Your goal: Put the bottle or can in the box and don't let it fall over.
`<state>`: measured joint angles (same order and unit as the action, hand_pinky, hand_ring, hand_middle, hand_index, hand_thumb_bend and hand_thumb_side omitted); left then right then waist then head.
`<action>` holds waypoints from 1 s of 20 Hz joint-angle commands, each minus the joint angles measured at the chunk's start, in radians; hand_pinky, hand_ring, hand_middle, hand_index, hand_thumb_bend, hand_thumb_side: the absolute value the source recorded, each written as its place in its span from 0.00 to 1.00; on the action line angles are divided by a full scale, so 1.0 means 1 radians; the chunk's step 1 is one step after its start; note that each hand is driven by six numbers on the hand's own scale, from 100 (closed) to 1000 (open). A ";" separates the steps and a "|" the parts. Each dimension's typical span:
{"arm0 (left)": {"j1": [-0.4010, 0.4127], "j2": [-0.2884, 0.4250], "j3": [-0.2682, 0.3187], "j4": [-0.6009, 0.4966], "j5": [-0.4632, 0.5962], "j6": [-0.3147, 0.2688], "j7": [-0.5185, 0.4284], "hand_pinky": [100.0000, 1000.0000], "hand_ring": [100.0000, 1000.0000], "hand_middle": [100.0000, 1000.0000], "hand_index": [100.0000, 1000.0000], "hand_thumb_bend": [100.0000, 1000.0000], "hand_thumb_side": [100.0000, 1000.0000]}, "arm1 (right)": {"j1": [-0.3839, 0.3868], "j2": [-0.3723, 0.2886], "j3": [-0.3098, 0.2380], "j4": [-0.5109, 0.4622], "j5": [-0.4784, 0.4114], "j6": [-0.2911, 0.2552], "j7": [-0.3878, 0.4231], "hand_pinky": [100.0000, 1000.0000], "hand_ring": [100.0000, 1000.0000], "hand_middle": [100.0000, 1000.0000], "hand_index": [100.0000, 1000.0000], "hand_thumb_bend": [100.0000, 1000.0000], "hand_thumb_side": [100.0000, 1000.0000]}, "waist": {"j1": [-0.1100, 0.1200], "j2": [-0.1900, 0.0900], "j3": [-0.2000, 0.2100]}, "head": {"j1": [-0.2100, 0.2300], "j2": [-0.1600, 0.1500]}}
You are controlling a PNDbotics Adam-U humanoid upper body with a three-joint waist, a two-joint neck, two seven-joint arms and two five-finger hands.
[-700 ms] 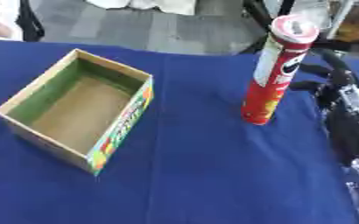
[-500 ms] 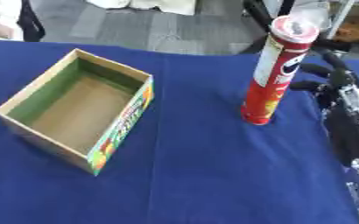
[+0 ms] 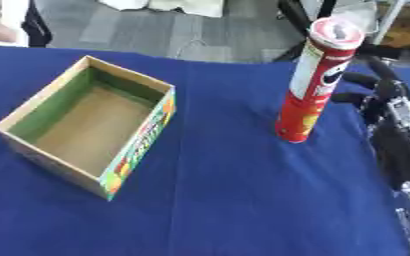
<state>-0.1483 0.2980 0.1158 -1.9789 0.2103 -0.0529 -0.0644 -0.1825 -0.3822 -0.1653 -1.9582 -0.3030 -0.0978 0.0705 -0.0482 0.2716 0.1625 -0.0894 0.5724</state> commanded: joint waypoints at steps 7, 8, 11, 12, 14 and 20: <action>0.004 0.014 0.011 -0.021 -0.003 -0.003 0.000 0.30 0.72 0.77 0.80 0.09 0.82 | -0.029 -0.091 -0.050 -0.042 0.124 -0.106 -0.057 0.99 0.77 0.84 0.99 0.00 0.81 | 0.003 -0.026 -0.008 | -0.002 0.004; 0.005 0.015 0.011 -0.021 -0.003 -0.002 -0.001 0.30 0.72 0.77 0.80 0.09 0.82 | -0.039 -0.113 -0.053 -0.042 0.154 -0.126 -0.067 0.99 0.78 0.85 0.99 0.00 0.82 | 0.003 -0.028 -0.009 | -0.001 0.005; 0.006 0.017 0.009 -0.021 -0.002 -0.001 -0.002 0.30 0.72 0.77 0.80 0.09 0.81 | -0.068 -0.168 -0.053 -0.042 0.240 -0.156 -0.096 0.98 0.83 0.89 0.98 0.00 0.86 | 0.004 -0.034 -0.012 | -0.001 0.011; 0.007 0.017 0.009 -0.021 -0.001 -0.001 -0.002 0.30 0.72 0.77 0.80 0.09 0.81 | -0.082 -0.190 -0.049 -0.042 0.267 -0.158 -0.102 0.98 0.84 0.89 0.97 0.00 0.87 | 0.004 -0.037 -0.012 | -0.002 0.012; 0.007 0.018 0.007 -0.021 0.001 -0.001 -0.003 0.30 0.72 0.77 0.80 0.09 0.81 | -0.110 -0.227 -0.038 -0.042 0.310 -0.155 -0.111 0.96 0.85 0.89 0.96 0.00 0.87 | 0.005 -0.042 -0.011 | -0.004 0.015; 0.010 0.020 0.003 -0.021 0.007 0.002 -0.007 0.30 0.72 0.77 0.80 0.08 0.80 | -0.219 -0.323 0.005 -0.042 0.401 -0.109 -0.119 0.90 0.81 0.84 0.91 0.00 0.76 | 0.008 -0.057 -0.008 | -0.009 0.021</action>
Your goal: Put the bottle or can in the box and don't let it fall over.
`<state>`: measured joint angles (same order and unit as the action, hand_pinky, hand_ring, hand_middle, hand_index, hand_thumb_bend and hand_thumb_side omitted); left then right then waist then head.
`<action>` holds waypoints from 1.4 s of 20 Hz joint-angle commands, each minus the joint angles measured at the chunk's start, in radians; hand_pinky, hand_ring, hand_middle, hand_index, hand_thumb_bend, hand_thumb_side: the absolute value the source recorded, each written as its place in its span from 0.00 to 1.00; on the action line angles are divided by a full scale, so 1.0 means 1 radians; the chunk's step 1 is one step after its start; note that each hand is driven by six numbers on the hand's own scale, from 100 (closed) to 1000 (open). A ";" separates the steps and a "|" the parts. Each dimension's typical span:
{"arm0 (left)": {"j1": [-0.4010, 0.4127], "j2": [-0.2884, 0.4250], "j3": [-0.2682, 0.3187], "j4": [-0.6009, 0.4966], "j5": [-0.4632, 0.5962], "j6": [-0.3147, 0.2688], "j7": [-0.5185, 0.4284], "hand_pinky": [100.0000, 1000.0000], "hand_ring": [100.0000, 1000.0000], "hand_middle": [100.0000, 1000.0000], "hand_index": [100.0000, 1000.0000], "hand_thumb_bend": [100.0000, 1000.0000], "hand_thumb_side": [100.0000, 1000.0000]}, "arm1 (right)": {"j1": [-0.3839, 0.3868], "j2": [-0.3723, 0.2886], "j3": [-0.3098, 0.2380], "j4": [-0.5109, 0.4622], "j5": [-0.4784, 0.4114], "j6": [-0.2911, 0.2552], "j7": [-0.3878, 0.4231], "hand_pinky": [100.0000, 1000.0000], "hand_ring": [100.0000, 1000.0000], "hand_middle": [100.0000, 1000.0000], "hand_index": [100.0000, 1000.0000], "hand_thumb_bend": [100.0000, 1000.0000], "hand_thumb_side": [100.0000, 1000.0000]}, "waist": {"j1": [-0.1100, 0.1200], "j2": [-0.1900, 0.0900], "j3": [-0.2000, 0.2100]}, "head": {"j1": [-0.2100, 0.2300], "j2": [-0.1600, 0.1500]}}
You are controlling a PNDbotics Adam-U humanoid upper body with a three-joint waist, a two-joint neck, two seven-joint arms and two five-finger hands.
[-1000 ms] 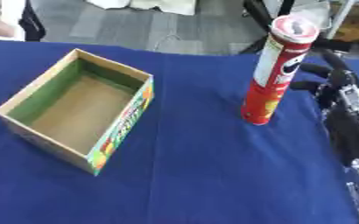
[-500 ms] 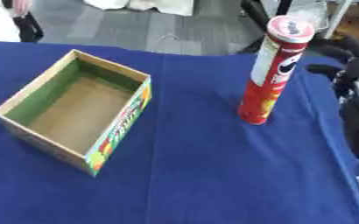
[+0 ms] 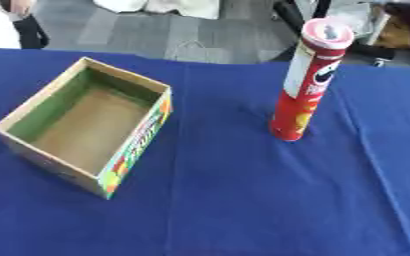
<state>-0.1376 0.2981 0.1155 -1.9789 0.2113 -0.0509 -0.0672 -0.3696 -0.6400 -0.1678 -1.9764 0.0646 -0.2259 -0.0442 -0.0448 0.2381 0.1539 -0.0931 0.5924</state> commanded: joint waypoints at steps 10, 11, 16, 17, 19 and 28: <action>0.002 0.021 -0.001 -0.021 0.012 0.002 -0.009 0.30 0.72 0.77 0.80 0.08 0.80 | -0.216 -0.128 0.074 0.176 0.171 0.027 0.137 0.91 0.88 0.89 0.92 0.00 1.00 | 0.010 -0.035 0.009 | -0.011 0.000; 0.002 0.021 -0.002 -0.021 0.012 0.003 -0.009 0.30 0.72 0.77 0.80 0.08 0.80 | -0.231 -0.124 0.080 0.198 0.187 0.025 0.156 0.91 0.88 0.89 0.92 0.00 1.00 | 0.011 -0.035 0.010 | -0.012 0.001; 0.001 0.020 -0.004 -0.021 0.013 0.004 -0.011 0.30 0.72 0.77 0.80 0.08 0.80 | -0.287 -0.111 0.105 0.287 0.247 0.011 0.221 0.92 0.90 0.90 0.92 0.00 1.00 | 0.010 -0.033 0.012 | -0.017 -0.003; 0.001 0.020 -0.005 -0.021 0.013 0.005 -0.012 0.30 0.72 0.77 0.80 0.08 0.80 | -0.294 -0.108 0.110 0.301 0.257 0.008 0.232 0.92 0.90 0.90 0.92 0.00 1.00 | 0.009 -0.033 0.013 | -0.017 -0.005; 0.001 0.019 -0.005 -0.021 0.012 0.005 -0.013 0.30 0.72 0.77 0.80 0.08 0.80 | -0.303 -0.103 0.116 0.326 0.272 0.004 0.249 0.94 0.90 0.91 0.93 0.00 1.00 | 0.008 -0.032 0.014 | -0.019 -0.011; 0.000 0.017 -0.008 -0.021 0.010 0.009 -0.016 0.30 0.73 0.77 0.79 0.09 0.81 | -0.333 -0.072 0.137 0.428 0.311 -0.024 0.306 0.97 0.91 0.92 0.97 0.00 1.00 | 0.003 -0.027 0.019 | -0.023 -0.052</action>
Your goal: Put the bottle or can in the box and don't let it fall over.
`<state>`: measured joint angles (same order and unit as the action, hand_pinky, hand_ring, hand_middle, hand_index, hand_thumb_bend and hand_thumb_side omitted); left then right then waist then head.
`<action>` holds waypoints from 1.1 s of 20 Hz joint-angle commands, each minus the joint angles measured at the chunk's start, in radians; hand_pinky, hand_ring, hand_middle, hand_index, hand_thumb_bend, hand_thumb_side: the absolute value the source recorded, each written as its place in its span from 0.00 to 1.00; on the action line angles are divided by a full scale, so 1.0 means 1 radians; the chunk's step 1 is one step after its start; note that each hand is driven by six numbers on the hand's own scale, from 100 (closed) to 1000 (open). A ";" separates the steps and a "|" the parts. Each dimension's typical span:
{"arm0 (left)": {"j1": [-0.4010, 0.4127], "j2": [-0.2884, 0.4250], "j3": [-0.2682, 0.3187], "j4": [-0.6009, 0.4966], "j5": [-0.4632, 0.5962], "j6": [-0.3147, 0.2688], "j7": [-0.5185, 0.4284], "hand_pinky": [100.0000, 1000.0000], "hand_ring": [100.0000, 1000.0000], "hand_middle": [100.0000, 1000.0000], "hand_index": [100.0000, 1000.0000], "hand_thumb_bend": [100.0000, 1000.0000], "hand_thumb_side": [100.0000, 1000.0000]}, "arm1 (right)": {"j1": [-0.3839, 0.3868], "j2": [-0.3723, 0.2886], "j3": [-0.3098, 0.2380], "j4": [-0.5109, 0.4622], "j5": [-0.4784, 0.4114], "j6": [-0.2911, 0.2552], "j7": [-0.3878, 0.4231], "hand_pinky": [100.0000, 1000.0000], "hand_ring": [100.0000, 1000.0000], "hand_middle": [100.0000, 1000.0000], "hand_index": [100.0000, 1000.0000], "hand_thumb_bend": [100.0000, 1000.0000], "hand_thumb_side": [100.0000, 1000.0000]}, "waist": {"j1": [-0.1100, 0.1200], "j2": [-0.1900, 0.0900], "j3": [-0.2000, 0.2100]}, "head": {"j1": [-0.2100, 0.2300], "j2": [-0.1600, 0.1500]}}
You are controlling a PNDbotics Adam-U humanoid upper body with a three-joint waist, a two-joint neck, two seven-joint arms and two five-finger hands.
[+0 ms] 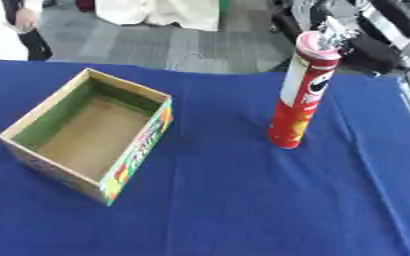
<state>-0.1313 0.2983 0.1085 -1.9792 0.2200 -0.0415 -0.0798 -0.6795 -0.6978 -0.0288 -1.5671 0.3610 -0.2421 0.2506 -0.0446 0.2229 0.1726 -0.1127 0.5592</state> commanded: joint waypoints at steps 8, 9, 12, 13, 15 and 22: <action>-0.006 0.015 -0.002 -0.021 0.000 0.003 -0.006 0.29 0.73 0.77 0.79 0.09 0.81 | -0.032 -0.006 0.004 0.071 0.076 -0.053 0.019 0.99 0.91 0.91 0.97 0.00 1.00 | 0.000 -0.007 0.003 | -0.004 -0.020; -0.006 0.015 -0.002 -0.021 -0.001 0.003 -0.007 0.29 0.73 0.77 0.79 0.09 0.81 | -0.033 -0.005 0.004 0.077 0.082 -0.058 0.019 1.00 0.91 0.91 0.97 0.00 1.00 | 0.000 -0.006 0.003 | -0.004 -0.019; -0.006 0.015 -0.003 -0.021 -0.001 0.003 -0.008 0.29 0.73 0.77 0.79 0.09 0.82 | -0.036 -0.001 0.005 0.089 0.090 -0.070 0.018 1.00 0.92 0.92 0.98 0.00 1.00 | 0.000 -0.004 0.004 | -0.006 -0.016; -0.006 0.014 -0.003 -0.021 -0.002 0.004 -0.008 0.29 0.73 0.77 0.79 0.09 0.82 | -0.037 0.001 0.006 0.092 0.093 -0.074 0.018 1.00 0.92 0.92 0.98 0.00 1.00 | 0.000 -0.002 0.005 | -0.006 -0.014; -0.006 0.014 -0.003 -0.021 -0.003 0.004 -0.008 0.29 0.73 0.77 0.79 0.09 0.82 | -0.041 0.003 0.006 0.099 0.098 -0.082 0.013 1.00 0.93 0.92 0.98 0.00 1.00 | 0.000 0.000 0.005 | -0.008 -0.012; -0.006 0.013 -0.004 -0.021 -0.006 0.004 -0.010 0.29 0.73 0.77 0.79 0.09 0.82 | -0.046 0.002 -0.003 0.110 0.109 -0.103 -0.032 1.00 0.93 0.92 0.98 0.00 1.00 | 0.000 0.008 0.007 | -0.009 -0.008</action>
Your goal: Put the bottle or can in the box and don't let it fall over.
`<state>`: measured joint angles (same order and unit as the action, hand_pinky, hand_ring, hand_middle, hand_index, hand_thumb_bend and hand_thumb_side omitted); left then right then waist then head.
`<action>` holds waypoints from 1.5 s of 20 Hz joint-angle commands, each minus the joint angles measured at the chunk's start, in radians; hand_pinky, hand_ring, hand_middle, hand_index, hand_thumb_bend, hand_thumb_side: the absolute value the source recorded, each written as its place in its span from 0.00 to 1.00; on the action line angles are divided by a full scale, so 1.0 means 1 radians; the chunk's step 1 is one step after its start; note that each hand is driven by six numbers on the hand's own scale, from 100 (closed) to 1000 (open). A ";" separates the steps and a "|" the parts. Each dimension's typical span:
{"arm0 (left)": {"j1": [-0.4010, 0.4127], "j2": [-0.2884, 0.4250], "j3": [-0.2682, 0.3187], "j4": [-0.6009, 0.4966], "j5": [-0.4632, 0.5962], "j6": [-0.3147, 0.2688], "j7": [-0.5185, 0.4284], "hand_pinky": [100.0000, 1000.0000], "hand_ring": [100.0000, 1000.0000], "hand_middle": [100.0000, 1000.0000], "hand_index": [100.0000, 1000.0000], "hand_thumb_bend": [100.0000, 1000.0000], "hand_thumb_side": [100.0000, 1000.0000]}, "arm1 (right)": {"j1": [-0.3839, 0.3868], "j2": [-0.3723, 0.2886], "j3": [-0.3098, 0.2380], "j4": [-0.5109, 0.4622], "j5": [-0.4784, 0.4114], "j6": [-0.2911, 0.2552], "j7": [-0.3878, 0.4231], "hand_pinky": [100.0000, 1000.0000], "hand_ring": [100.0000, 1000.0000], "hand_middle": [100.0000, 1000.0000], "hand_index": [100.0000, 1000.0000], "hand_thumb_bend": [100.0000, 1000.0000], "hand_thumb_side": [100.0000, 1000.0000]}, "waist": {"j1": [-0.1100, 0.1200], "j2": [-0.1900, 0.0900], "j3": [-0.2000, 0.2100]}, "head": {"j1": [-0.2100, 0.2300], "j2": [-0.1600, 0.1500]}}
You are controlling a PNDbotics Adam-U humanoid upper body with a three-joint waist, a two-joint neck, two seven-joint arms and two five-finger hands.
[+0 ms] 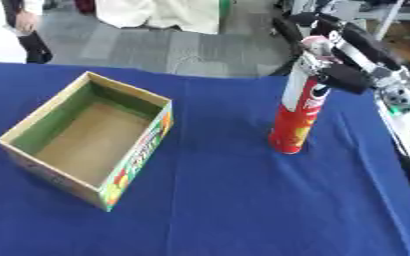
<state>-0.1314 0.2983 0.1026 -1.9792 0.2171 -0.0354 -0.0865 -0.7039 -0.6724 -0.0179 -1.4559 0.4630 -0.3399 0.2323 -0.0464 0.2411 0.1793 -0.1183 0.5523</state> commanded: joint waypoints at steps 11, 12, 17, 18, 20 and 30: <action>-0.008 0.013 0.000 -0.021 -0.008 -0.004 -0.007 0.29 0.73 0.77 0.79 0.09 0.83 | -0.041 -0.047 -0.034 0.066 0.021 -0.010 -0.045 1.00 0.92 0.92 0.99 0.00 1.00 | 0.001 0.005 0.006 | -0.007 -0.004; -0.008 0.014 0.000 -0.021 -0.009 -0.004 -0.006 0.29 0.73 0.77 0.79 0.09 0.83 | -0.040 -0.049 -0.037 0.070 0.022 -0.009 -0.043 1.00 0.92 0.92 0.99 0.00 1.00 | 0.001 0.006 0.005 | -0.006 -0.003; -0.008 0.013 -0.001 -0.021 -0.012 -0.004 -0.007 0.29 0.73 0.77 0.79 0.08 0.83 | -0.040 -0.055 -0.046 0.080 0.022 -0.004 -0.030 1.00 0.90 0.90 0.98 0.00 1.00 | 0.002 0.010 0.004 | -0.005 -0.003; -0.008 0.013 -0.001 -0.021 -0.013 -0.004 -0.007 0.29 0.73 0.77 0.79 0.08 0.83 | -0.041 -0.057 -0.046 0.079 0.022 -0.004 -0.026 1.00 0.90 0.90 0.98 0.00 1.00 | 0.002 0.011 0.004 | -0.005 -0.002; -0.007 0.013 -0.001 -0.021 -0.013 -0.003 -0.007 0.29 0.73 0.77 0.79 0.08 0.83 | -0.043 -0.061 -0.043 0.079 0.029 -0.005 -0.011 1.00 0.89 0.90 0.97 0.00 1.00 | 0.003 0.012 0.004 | -0.005 -0.001; -0.007 0.012 -0.004 -0.021 -0.014 -0.001 -0.009 0.29 0.73 0.77 0.79 0.09 0.83 | -0.067 -0.061 -0.039 0.067 0.028 -0.023 -0.010 1.00 0.91 0.90 0.96 0.00 1.00 | 0.003 0.016 0.005 | -0.008 -0.001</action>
<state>-0.1321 0.2982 0.0989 -1.9792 0.2039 -0.0371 -0.0924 -0.7501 -0.6991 -0.0484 -1.3724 0.4993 -0.3614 0.2347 -0.0459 0.2718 0.1846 -0.1252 0.5525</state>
